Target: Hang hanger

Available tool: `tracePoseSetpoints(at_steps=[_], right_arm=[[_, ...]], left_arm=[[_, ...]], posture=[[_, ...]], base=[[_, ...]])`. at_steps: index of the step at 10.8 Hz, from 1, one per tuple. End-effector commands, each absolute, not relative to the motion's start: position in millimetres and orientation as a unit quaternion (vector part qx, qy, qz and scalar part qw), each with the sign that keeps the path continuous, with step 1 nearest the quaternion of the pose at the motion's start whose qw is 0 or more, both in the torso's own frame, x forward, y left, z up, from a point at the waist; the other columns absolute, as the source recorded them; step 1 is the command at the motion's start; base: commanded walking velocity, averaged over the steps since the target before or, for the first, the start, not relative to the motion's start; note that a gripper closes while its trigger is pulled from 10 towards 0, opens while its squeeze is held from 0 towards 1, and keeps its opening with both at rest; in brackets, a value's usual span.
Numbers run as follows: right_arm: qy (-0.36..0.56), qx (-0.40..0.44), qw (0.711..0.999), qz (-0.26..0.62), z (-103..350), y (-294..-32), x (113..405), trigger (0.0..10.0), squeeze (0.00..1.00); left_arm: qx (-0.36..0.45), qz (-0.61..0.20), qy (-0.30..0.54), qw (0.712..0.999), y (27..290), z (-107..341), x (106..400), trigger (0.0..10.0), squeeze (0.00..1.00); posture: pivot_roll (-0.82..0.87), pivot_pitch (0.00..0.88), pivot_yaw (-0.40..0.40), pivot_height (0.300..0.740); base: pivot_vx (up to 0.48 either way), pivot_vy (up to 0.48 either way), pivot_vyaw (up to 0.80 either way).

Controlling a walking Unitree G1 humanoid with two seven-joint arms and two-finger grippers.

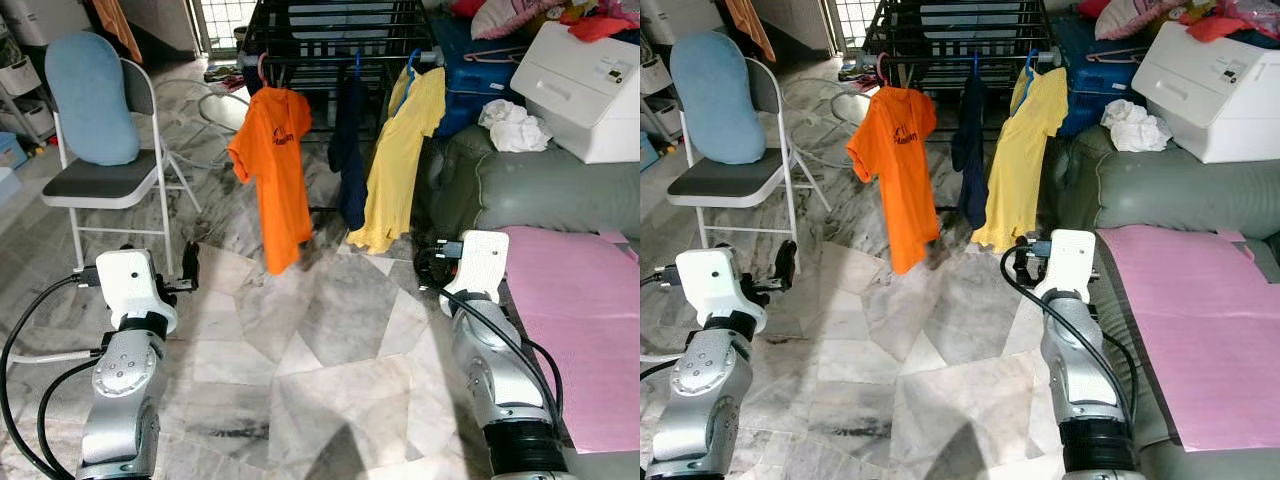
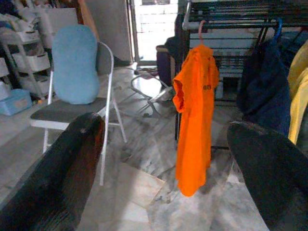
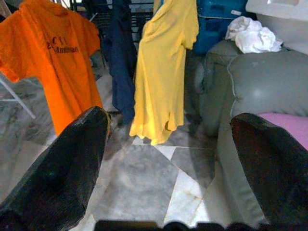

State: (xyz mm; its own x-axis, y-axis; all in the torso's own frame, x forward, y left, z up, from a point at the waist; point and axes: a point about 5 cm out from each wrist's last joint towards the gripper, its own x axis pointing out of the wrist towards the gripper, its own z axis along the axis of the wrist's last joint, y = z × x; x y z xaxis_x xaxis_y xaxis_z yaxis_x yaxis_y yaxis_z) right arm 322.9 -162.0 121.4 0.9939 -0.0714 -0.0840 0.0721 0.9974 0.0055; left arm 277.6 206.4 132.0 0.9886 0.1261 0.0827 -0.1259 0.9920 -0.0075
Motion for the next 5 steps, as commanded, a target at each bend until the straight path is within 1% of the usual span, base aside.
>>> tracePoseSetpoints(at_steps=[1, 2, 5], right_arm=[[0.036, 0.005, 0.999, -0.035, 125.0, -163.5, 321.8, 10.0, 0.0], [0.04, 0.002, 0.999, -0.034, 122.9, -163.8, 321.1, 10.0, 0.0], [0.042, -0.003, 0.999, -0.02, 121.2, -161.1, 319.2, 10.0, 0.0]], left_arm=[[0.001, 0.059, -0.049, 0.997, 207.6, 135.6, 275.5, 10.0, 0.0], [0.001, 0.058, -0.047, 0.997, 207.7, 135.7, 275.2, 10.0, 0.0], [-0.008, 0.055, -0.051, 0.997, 206.1, 136.6, 276.5, 10.0, 0.0]], posture=[[-0.03, 0.006, 0.041, 0.74], [-0.04, 0.009, 0.045, 0.74], [-0.06, 0.029, 0.051, 0.74]], base=[[0.0, 0.0, 0.0], [0.0, 0.0, 0.0], [0.285, 0.0, 0.0]])
